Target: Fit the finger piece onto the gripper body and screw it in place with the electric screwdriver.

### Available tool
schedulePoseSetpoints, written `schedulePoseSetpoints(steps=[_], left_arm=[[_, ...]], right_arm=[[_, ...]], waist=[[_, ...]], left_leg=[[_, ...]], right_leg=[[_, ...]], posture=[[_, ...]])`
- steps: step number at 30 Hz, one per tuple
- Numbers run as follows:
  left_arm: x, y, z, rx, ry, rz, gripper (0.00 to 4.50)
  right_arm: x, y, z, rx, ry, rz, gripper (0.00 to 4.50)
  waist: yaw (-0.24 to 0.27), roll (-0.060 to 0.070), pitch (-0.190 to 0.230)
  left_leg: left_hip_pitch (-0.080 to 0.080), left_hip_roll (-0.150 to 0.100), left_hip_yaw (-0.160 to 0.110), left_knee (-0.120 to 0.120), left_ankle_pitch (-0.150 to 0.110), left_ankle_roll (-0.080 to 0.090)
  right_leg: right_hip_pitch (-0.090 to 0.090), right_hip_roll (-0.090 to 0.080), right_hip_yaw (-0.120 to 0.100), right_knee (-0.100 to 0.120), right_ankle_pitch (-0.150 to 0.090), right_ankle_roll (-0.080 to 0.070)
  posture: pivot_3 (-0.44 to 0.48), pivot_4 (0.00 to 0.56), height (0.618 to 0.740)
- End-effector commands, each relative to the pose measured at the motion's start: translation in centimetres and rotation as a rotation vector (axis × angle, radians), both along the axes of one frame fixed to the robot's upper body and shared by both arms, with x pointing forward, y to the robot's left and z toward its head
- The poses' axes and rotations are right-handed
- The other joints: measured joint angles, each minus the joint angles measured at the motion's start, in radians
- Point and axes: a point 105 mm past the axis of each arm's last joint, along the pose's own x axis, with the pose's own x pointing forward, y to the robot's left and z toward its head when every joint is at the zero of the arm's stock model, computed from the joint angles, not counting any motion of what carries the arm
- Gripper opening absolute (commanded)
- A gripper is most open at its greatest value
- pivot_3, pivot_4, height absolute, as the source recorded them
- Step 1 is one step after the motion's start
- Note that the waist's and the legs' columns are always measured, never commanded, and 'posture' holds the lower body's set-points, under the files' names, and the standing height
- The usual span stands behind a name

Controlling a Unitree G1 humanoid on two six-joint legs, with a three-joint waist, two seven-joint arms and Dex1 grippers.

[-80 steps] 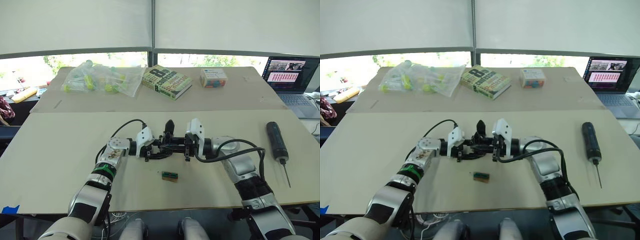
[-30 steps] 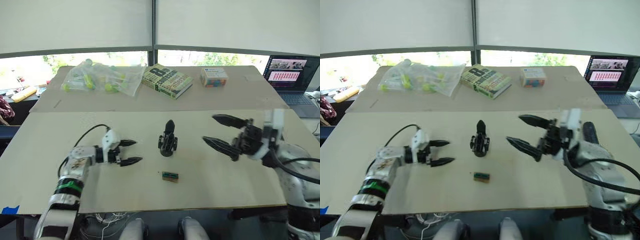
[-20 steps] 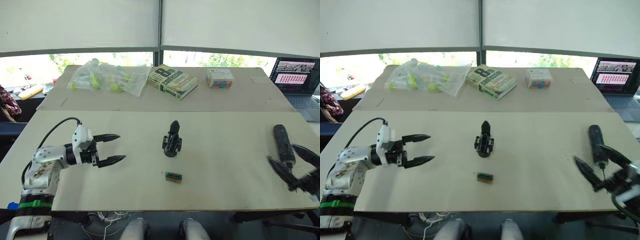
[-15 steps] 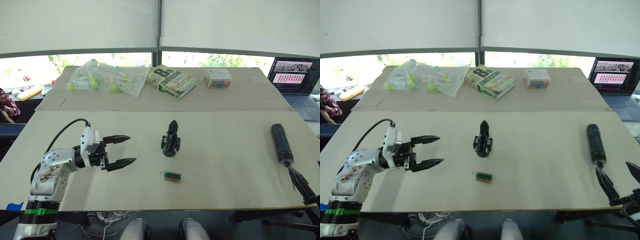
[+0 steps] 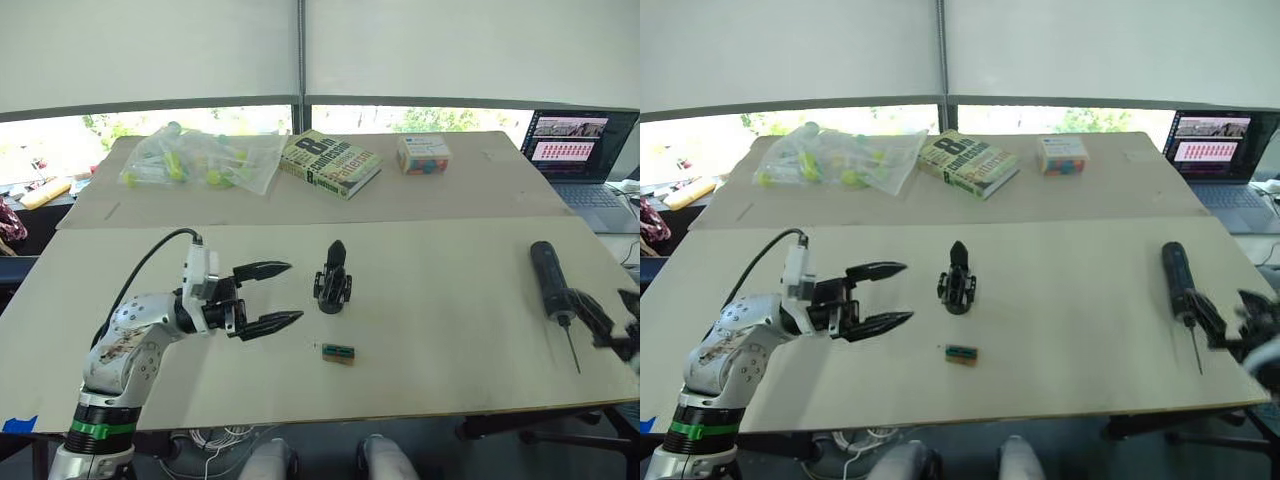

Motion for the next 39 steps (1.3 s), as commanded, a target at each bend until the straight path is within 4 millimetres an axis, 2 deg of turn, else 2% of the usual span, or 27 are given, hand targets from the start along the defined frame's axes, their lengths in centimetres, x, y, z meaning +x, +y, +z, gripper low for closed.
schedulePoseSetpoints(steps=[1, 4, 6, 12, 19, 22, 27, 30, 32, 34, 36, 39], left_arm=[[-0.3, -0.3, 1.4, -0.011, -0.069, -0.014, 4.44], [-0.3, -0.3, 1.5, 0.009, -0.076, -0.022, 4.44], [-0.3, -0.2, 1.4, 0.021, -0.069, -0.019, 4.44], [-0.7, -0.3, 1.0, 0.045, -0.051, -0.021, 4.44], [-1.0, -0.4, 1.0, 0.054, -0.045, -0.031, 4.44], [-1.0, -0.4, 1.0, 0.056, -0.046, -0.034, 4.50], [-0.9, -0.4, 1.0, 0.059, -0.045, -0.038, 4.50], [-0.8, -0.4, 1.0, 0.061, -0.043, -0.043, 4.50], [-0.8, -0.4, 1.0, 0.063, -0.043, -0.045, 4.50], [-0.7, -0.3, 1.0, 0.066, -0.043, -0.047, 4.50], [-0.8, -0.1, 0.9, 0.074, -0.044, -0.050, 4.50], [-0.8, 0.2, 0.7, 0.084, -0.043, -0.053, 4.50]], right_arm=[[1.6, -0.9, -0.3, -0.028, 0.095, -0.036, 4.50], [4.2, -2.7, -0.8, -0.025, 0.227, -0.123, 4.50], [5.0, -3.1, -1.1, -0.026, 0.269, -0.128, 4.50], [5.9, -5.4, -2.7, -0.092, 0.363, -0.209, 4.50], [5.6, -5.7, -5.2, -0.029, 0.496, -0.214, 4.50], [5.3, -5.6, -5.7, 0.005, 0.531, -0.209, 3.71], [5.0, -5.2, -5.8, 0.078, 0.547, -0.187, 1.96], [4.9, -4.4, -4.9, 0.108, 0.528, -0.126, 1.95], [5.5, -3.2, -3.2, 0.102, 0.450, -0.031, 1.95], [5.9, -0.8, -0.4, 0.047, 0.327, 0.143, 1.95], [5.4, 2.4, 1.7, -0.012, 0.264, 0.307, 1.95], [4.0, 5.5, 2.0, -0.062, 0.286, 0.413, 1.95]], waist=[[0.013, 0.000, 0.000], [0.013, 0.001, 0.001], [0.012, 0.001, 0.001], [0.014, 0.001, 0.001], [0.008, 0.001, 0.001], [0.007, 0.001, 0.001], [0.010, 0.001, 0.000], [0.009, 0.001, 0.000], [0.008, 0.001, 0.000], [0.007, 0.002, 0.001], [0.000, 0.006, 0.001], [-0.005, 0.008, 0.001]], left_leg=[[-0.001, 0.000, -0.001, 0.000, 0.000, 0.000], [-0.003, 0.000, 0.001, 0.000, 0.000, 0.000], [-0.003, -0.001, 0.002, 0.000, 0.001, 0.001], [-0.007, -0.001, 0.002, -0.001, -0.001, 0.003], [-0.006, -0.001, 0.003, -0.001, -0.001, 0.004], [-0.006, -0.001, 0.003, -0.001, -0.001, 0.004], [-0.006, -0.001, 0.003, -0.001, -0.001, 0.004], [-0.006, -0.001, 0.003, -0.001, -0.001, 0.004], [-0.006, -0.001, 0.003, -0.001, -0.001, 0.004], [-0.006, -0.001, 0.003, -0.001, -0.001, 0.004], [-0.006, -0.001, 0.003, -0.001, -0.001, 0.004], [-0.006, 0.000, 0.003, -0.001, -0.001, 0.004]], right_leg=[[0.000, 0.001, -0.001, 0.000, 0.000, 0.000], [-0.001, 0.001, 0.000, -0.001, 0.000, 0.000], [-0.001, 0.000, 0.001, -0.003, 0.001, 0.001], [-0.001, -0.001, 0.000, -0.010, 0.003, 0.004], [0.000, -0.001, 0.001, -0.011, 0.004, 0.005], [0.000, -0.001, 0.001, -0.011, 0.004, 0.005], [0.000, -0.001, 0.000, -0.011, 0.004, 0.005], [0.000, -0.001, 0.000, -0.011, 0.004, 0.005], [0.000, -0.001, 0.000, -0.011, 0.004, 0.005], [-0.001, -0.001, 0.000, -0.010, 0.004, 0.006], [-0.001, -0.001, 0.001, -0.010, 0.004, 0.006], [-0.002, 0.000, 0.001, -0.009, 0.004, 0.006]], posture=[[0.000, 0.150, 0.740], [0.000, 0.150, 0.740], [0.000, 0.150, 0.740], [0.000, 0.150, 0.740], [0.000, 0.150, 0.740], [0.000, 0.150, 0.740], [0.000, 0.150, 0.740], [0.000, 0.150, 0.740], [0.000, 0.150, 0.740], [0.000, 0.150, 0.740], [0.000, 0.150, 0.740], [0.000, 0.150, 0.740]])
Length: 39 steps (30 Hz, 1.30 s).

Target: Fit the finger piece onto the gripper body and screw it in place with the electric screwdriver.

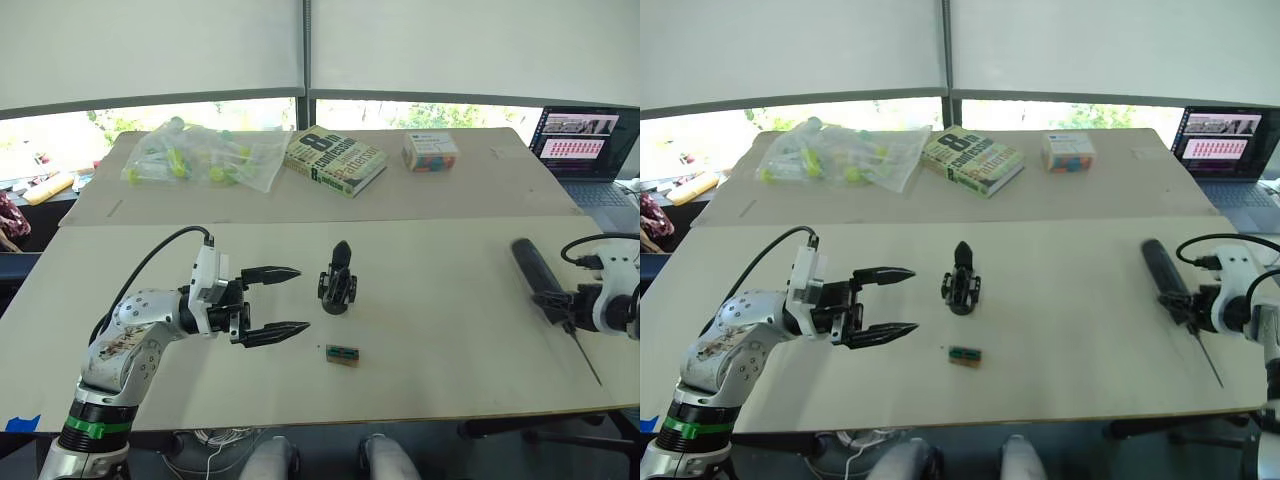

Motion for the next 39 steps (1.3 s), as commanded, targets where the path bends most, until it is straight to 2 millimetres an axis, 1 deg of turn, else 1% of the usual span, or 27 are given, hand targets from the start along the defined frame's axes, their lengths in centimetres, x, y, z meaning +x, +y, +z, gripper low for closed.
schedulePoseSetpoints(steps=[1, 3, 5, 8, 12, 17, 21, 23, 25, 27, 29, 31, 36, 39], left_arm=[[-0.2, 0.4, 0.3, 0.012, -0.032, -0.011, 4.50], [-0.1, 0.7, 0.1, 0.022, -0.027, -0.011, 4.50], [-0.1, 0.9, -0.2, 0.029, -0.023, -0.009, 4.50], [-0.1, 1.2, -0.5, 0.036, -0.019, -0.008, 4.50], [-0.6, 1.3, -1.2, 0.060, -0.027, -0.029, 4.50], [-0.7, 1.2, -1.5, 0.072, -0.024, -0.032, 4.50], [-0.5, 1.2, -1.6, 0.070, -0.024, -0.026, 4.50], [-0.6, 1.2, -1.6, 0.072, -0.020, -0.027, 4.50], [-0.6, 1.2, -1.7, 0.075, -0.012, -0.028, 4.50], [-0.7, 1.1, -1.9, 0.081, 0.011, -0.031, 4.50], [-0.8, 1.0, -1.9, 0.083, 0.021, -0.036, 4.50], [-0.9, 0.9, -1.9, 0.084, 0.022, -0.042, 4.50], [-0.9, 0.9, -2.0, 0.087, 0.022, -0.044, 4.50], [-0.9, 0.7, -2.1, 0.085, 0.025, -0.046, 4.50]], right_arm=[[-1.3, 3.5, 3.9, -0.075, -0.091, 0.145, 1.95], [-2.6, 5.6, 2.8, -0.101, -0.057, 0.201, 1.95], [-3.5, 7.1, 1.9, -0.101, -0.031, 0.226, 1.95], [-4.3, 8.5, 0.4, -0.126, -0.008, 0.239, 1.95], [-4.4, 9.4, -1.8, -0.152, 0.033, 0.248, 1.95], [-4.4, 10.5, -3.0, -0.169, 0.066, 0.329, 1.95], [-4.0, 10.6, -4.0, -0.159, 0.084, 0.340, 1.95], [-3.8, 10.5, -4.0, -0.157, 0.087, 0.343, 3.02], [-3.5, 10.4, -3.4, -0.143, 0.095, 0.332, 3.70], [-3.5, 10.6, -2.7, -0.140, 0.103, 0.366, 4.39], [-3.4, 10.8, -2.0, -0.137, 0.108, 0.377, 4.46], [-3.6, 10.4, -1.4, -0.181, 0.156, 0.371, 4.46], [-5.1, 9.8, -0.3, -0.308, 0.353, 0.411, 4.46], [-5.4, 10.5, 0.6, -0.301, 0.419, 0.422, 4.46]], waist=[[0.004, 0.000, 0.000], [0.008, -0.001, 0.000], [0.015, -0.001, 0.000], [0.026, -0.001, 0.000], [0.026, -0.001, 0.000], [0.026, -0.001, 0.000], [0.025, -0.001, 0.000], [0.025, -0.002, 0.000], [0.025, -0.002, 0.000], [0.024, -0.002, 0.000], [0.024, -0.002, 0.000], [0.024, -0.002, 0.000], [0.025, -0.002, 0.000], [0.023, -0.002, 0.000]], left_leg=[[0.001, 0.000, 0.000, 0.000, 0.000, 0.000], [0.000, 0.001, -0.002, 0.000, 0.000, 0.000], [0.000, 0.000, -0.003, 0.000, 0.000, 0.000], [-0.002, -0.001, -0.003, 0.001, 0.000, 0.000], [-0.002, -0.002, -0.002, 0.002, 0.000, 0.000], [-0.001, -0.001, -0.002, 0.002, 0.000, 0.000], [-0.001, -0.001, -0.002, 0.002, 0.000, 0.000], [-0.001, -0.001, -0.002, 0.002, 0.000, 0.000], [-0.001, -0.001, -0.002, 0.002, 0.000, 0.000], [-0.001, -0.001, -0.002, 0.002, 0.000, 0.000], [-0.001, -0.001, -0.002, 0.002, 0.000, 0.000], [-0.001, -0.001, -0.002, 0.002, 0.000, 0.000], [-0.001, 0.000, -0.002, 0.002, 0.000, 0.000], [-0.001, 0.000, -0.002, 0.001, 0.000, 0.000]], right_leg=[[0.000, 0.000, 0.000, 0.000, 0.000, 0.000], [0.001, 0.001, -0.001, 0.000, 0.000, 0.000], [0.001, 0.000, -0.003, 0.000, 0.000, 0.000], [0.001, -0.001, -0.002, -0.001, 0.000, 0.000], [0.000, -0.002, -0.002, -0.002, 0.000, 0.000], [0.000, -0.001, -0.002, -0.002, 0.000, 0.000], [0.000, -0.001, -0.002, -0.002, 0.000, 0.000], [0.001, -0.001, -0.002, -0.002, 0.000, 0.000], [0.001, -0.001, -0.002, -0.002, 0.000, 0.000], [0.001, -0.001, -0.002, -0.002, 0.000, 0.000], [0.001, -0.001, -0.002, -0.001, 0.000, 0.000], [0.001, 0.000, -0.002, -0.001, 0.000, 0.000], [0.001, -0.001, -0.003, -0.002, 0.000, 0.000], [0.000, -0.002, -0.003, -0.002, 0.000, 0.000]], posture=[[0.000, 0.150, 0.740], [0.000, 0.150, 0.740], [0.000, 0.150, 0.740], [0.000, 0.150, 0.740], [0.000, 0.150, 0.740], [0.000, 0.150, 0.740], [0.000, 0.150, 0.740], [0.000, 0.150, 0.740], [0.000, 0.150, 0.740], [0.000, 0.150, 0.740], [0.000, 0.150, 0.740], [0.000, 0.150, 0.740], [0.000, 0.150, 0.740], [0.000, 0.150, 0.740]])
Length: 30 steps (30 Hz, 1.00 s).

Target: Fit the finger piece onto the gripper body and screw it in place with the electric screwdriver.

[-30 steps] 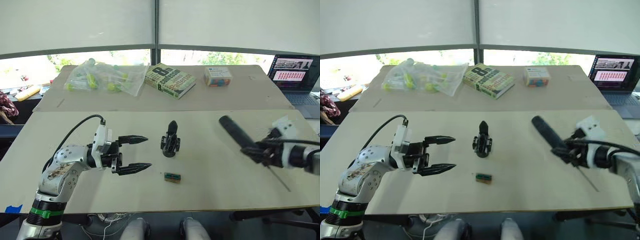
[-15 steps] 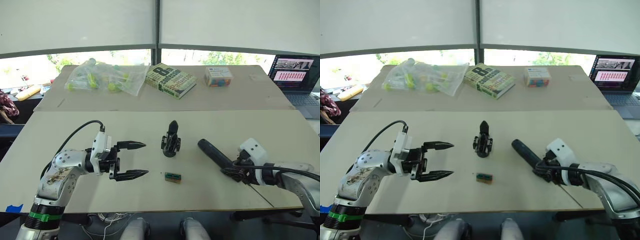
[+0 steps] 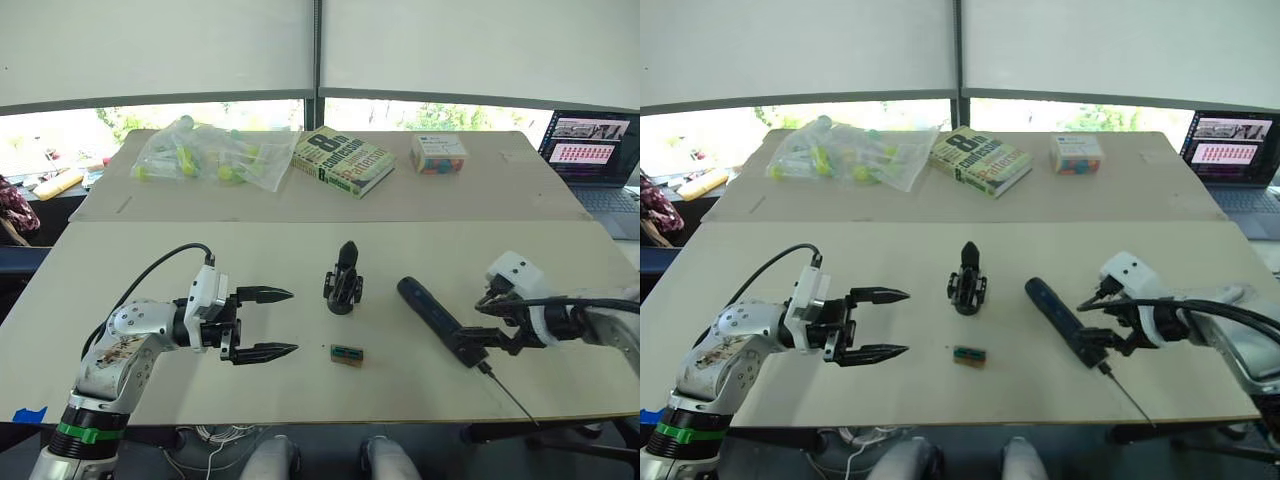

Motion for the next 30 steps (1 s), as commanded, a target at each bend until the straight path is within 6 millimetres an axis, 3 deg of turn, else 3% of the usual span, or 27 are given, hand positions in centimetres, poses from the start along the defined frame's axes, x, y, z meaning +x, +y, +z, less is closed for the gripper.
schedulePoseSetpoints(steps=[1, 5, 16, 20, 30], left_arm=[[-0.4, -0.5, 0.4, -0.006, -0.018, -0.020, 4.50], [-0.7, -0.6, 0.1, -0.005, -0.011, -0.021, 4.50], [-1.6, -1.2, -0.6, 0.003, 0.000, -0.040, 4.50], [-1.8, -1.6, -0.5, -0.011, 0.002, -0.041, 4.50], [-1.8, -1.3, -0.5, -0.014, 0.005, -0.014, 4.50]], right_arm=[[-0.7, 1.3, 1.0, 0.008, 0.082, 0.018, 4.46], [-1.0, 1.9, 0.9, -0.076, 0.137, 0.031, 4.46], [0.6, 3.1, -0.9, -0.120, 0.123, 0.019, 4.46], [0.3, 2.3, -2.5, -0.165, 0.177, 0.019, 4.46], [0.3, 1.6, -3.5, -0.212, 0.193, 0.026, 4.46]], waist=[[-0.004, 0.000, 0.000], [-0.006, 0.000, 0.000], [-0.001, 0.000, 0.000], [0.001, 0.000, 0.000], [-0.001, 0.000, 0.000]], left_leg=[[0.000, 0.000, 0.000, 0.000, 0.000, 0.000], [-0.001, 0.001, 0.000, 0.000, 0.000, 0.000], [-0.002, -0.001, 0.000, 0.000, 0.000, 0.000], [-0.002, -0.001, 0.000, 0.000, 0.000, 0.000], [-0.002, -0.001, 0.000, 0.000, 0.000, 0.000]], right_leg=[[0.000, 0.000, 0.000, 0.000, 0.000, 0.000], [-0.001, 0.000, -0.001, 0.000, 0.000, -0.001], [-0.002, -0.002, -0.001, 0.000, 0.000, -0.001], [-0.002, -0.002, -0.002, 0.001, 0.000, -0.001], [-0.002, -0.002, -0.002, 0.001, 0.000, -0.001]], posture=[[0.000, 0.150, 0.740], [0.000, 0.150, 0.740], [0.000, 0.150, 0.740], [0.000, 0.150, 0.740], [0.000, 0.150, 0.740]])
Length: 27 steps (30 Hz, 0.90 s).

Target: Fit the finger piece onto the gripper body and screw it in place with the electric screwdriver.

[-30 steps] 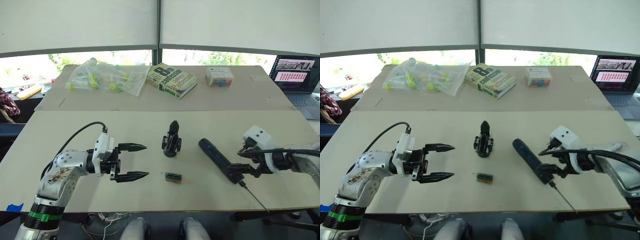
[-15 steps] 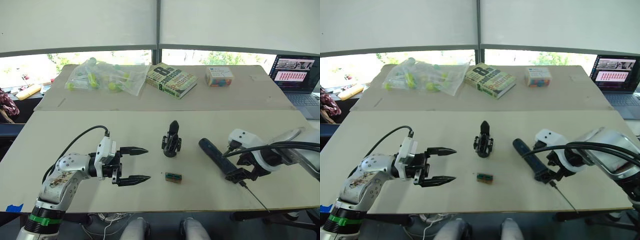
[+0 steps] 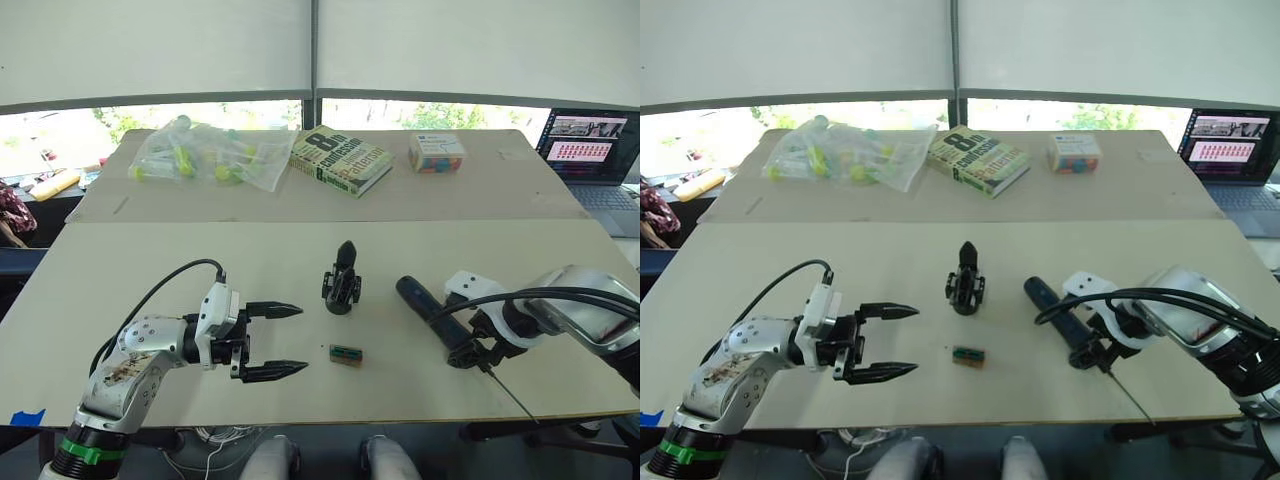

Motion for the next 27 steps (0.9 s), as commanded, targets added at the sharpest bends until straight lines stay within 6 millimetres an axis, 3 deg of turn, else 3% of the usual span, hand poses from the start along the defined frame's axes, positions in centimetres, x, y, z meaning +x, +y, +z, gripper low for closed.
schedulePoseSetpoints(steps=[1, 2, 5, 10, 14, 17, 22, 25, 27], left_arm=[[-0.2, 0.0, 0.7, -0.007, -0.024, -0.002, 4.50], [-0.2, 0.0, 0.7, -0.007, -0.025, 0.000, 4.50], [-0.2, 0.2, 0.6, -0.002, -0.024, 0.003, 4.50], [-0.1, 0.3, 0.6, 0.003, -0.026, 0.007, 4.50], [0.0, 0.5, 0.7, 0.008, -0.029, 0.008, 4.50], [0.0, 0.8, 0.6, 0.016, -0.029, 0.012, 4.50], [0.3, 1.5, 0.3, 0.035, -0.015, 0.027, 4.50], [0.8, 2.3, 0.0, 0.059, -0.007, 0.044, 4.50], [1.2, 2.8, -0.1, 0.071, -0.004, 0.049, 4.50]], right_arm=[[0.0, -0.2, 0.1, -0.017, -0.015, 0.004, 4.46], [0.0, -0.1, 0.0, -0.014, -0.014, -0.002, 4.46], [0.3, -0.3, -0.3, -0.013, -0.020, -0.024, 3.70], [0.7, -0.5, -0.3, -0.010, -0.031, -0.037, 2.00], [1.0, -0.7, 0.8, 0.015, -0.068, -0.039, 1.90], [1.5, -1.2, 2.7, 0.074, -0.128, -0.080, 1.90], [2.5, -0.8, 8.9, 0.459, -0.286, -0.193, 1.90], [2.4, -0.6, 12.2, 0.684, -0.462, -0.148, 1.90], [1.4, 0.3, 14.2, 0.812, -0.574, -0.019, 1.90]], waist=[[0.000, 0.000, 0.000], [0.000, 0.000, 0.000], [0.000, -0.001, -0.001], [0.000, -0.002, -0.001], [0.000, -0.002, -0.001], [0.000, -0.002, -0.001], [0.000, -0.002, -0.001], [0.003, -0.002, -0.001], [0.007, -0.002, -0.001]], left_leg=[[0.000, 0.000, 0.000, 0.000, 0.000, 0.000], [0.000, 0.000, 0.000, 0.000, 0.000, 0.000], [0.000, 0.000, 0.000, 0.000, 0.000, 0.000], [0.001, 0.000, 0.000, 0.000, 0.000, 0.000], [0.001, 0.000, 0.000, 0.000, 0.000, 0.000], [0.001, 0.000, 0.000, 0.000, 0.000, 0.000], [-0.001, 0.000, 0.000, 0.000, 0.000, 0.000], [-0.001, 0.000, 0.000, 0.000, 0.000, 0.000], [-0.001, 0.001, -0.001, 0.000, 0.000, 0.000]], right_leg=[[0.000, 0.000, 0.000, 0.000, 0.000, 0.000], [0.000, 0.000, 0.000, 0.000, 0.000, 0.000], [0.001, 0.000, 0.000, 0.000, 0.000, 0.000], [0.001, 0.000, 0.000, 0.000, 0.000, 0.000], [0.001, 0.000, 0.000, 0.000, 0.000, 0.000], [0.001, 0.000, 0.000, 0.000, 0.000, 0.000], [0.000, 0.000, 0.000, 0.000, 0.000, 0.000], [0.000, 0.002, 0.000, 0.000, 0.000, 0.000], [0.000, 0.002, 0.000, 0.000, 0.000, 0.000]], posture=[[0.000, 0.150, 0.740], [0.000, 0.150, 0.740], [0.000, 0.150, 0.740], [0.000, 0.150, 0.740], [0.000, 0.150, 0.740], [0.000, 0.150, 0.740], [0.000, 0.150, 0.740], [0.000, 0.150, 0.740], [0.000, 0.150, 0.740]])
